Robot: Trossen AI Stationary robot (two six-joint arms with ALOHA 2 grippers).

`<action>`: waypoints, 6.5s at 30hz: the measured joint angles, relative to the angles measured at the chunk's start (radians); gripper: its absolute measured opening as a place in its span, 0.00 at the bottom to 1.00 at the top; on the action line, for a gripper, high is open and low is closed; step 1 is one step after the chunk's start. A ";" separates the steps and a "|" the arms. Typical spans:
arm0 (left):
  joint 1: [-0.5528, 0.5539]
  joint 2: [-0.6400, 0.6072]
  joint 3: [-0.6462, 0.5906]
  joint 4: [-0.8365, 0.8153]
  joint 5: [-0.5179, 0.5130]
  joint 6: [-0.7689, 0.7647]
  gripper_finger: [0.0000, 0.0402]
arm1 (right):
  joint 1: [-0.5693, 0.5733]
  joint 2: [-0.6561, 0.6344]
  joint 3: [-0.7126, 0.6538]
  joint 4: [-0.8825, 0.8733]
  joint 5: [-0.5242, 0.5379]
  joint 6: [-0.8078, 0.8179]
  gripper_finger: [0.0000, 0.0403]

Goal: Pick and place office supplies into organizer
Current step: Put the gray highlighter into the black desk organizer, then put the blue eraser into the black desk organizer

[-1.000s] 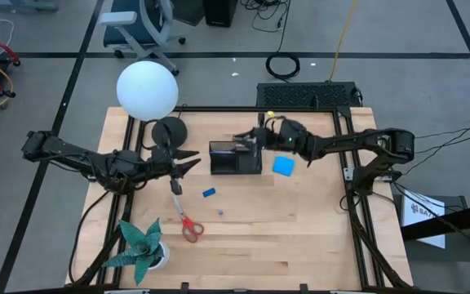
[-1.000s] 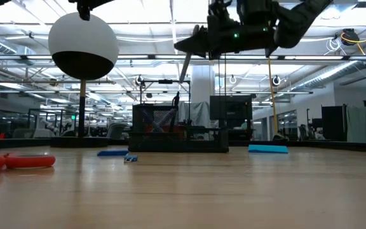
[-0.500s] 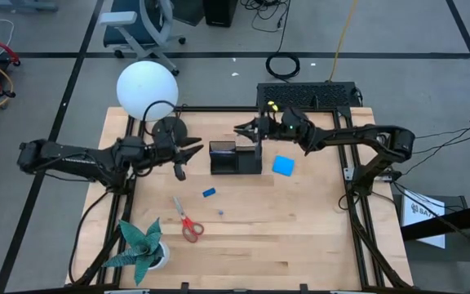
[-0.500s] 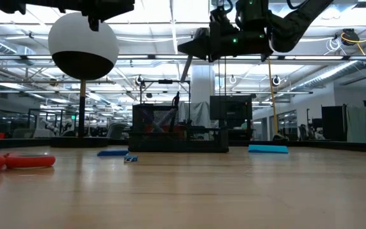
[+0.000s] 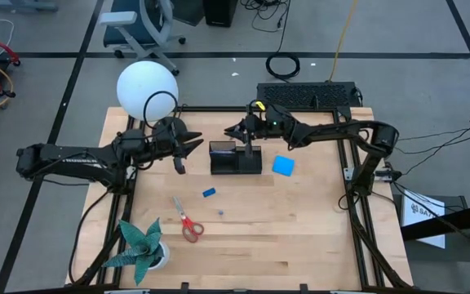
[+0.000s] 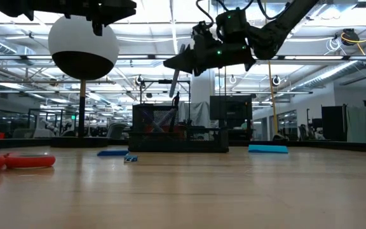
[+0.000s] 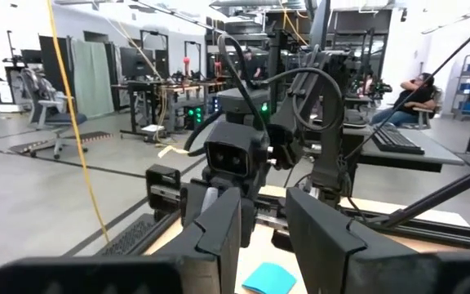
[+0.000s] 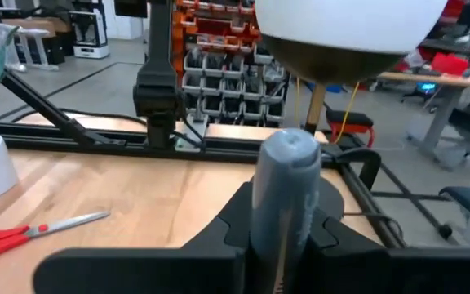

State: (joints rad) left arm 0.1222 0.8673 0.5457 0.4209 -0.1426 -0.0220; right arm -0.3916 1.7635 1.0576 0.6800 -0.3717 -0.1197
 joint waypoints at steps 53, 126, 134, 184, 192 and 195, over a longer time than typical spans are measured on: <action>0.034 0.000 0.001 0.067 0.114 -0.011 0.27 | 0.021 -0.040 -0.001 -0.170 0.003 -0.035 0.35; -0.067 0.113 0.196 -0.687 0.089 0.043 0.27 | 0.211 -0.381 -0.002 -0.730 1.283 -0.277 0.35; -0.083 0.283 0.349 -0.892 0.040 0.031 0.27 | 0.109 -0.502 -0.002 -0.787 1.018 -0.166 0.27; -0.160 0.647 0.516 -1.141 0.120 -0.262 0.27 | 0.020 -0.551 -0.002 -0.700 1.205 -0.338 0.21; -0.180 0.647 0.514 -1.173 0.126 -0.354 0.27 | 0.020 -0.551 -0.002 -0.700 1.205 -0.338 0.21; -0.182 0.666 0.515 -1.187 0.144 -0.403 0.27 | 0.020 -0.551 -0.002 -0.700 1.205 -0.338 0.21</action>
State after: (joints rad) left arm -0.0597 1.5338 1.0603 -0.7660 0.0017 -0.4249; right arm -0.3712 1.2125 1.0557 -0.0196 0.8333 -0.4576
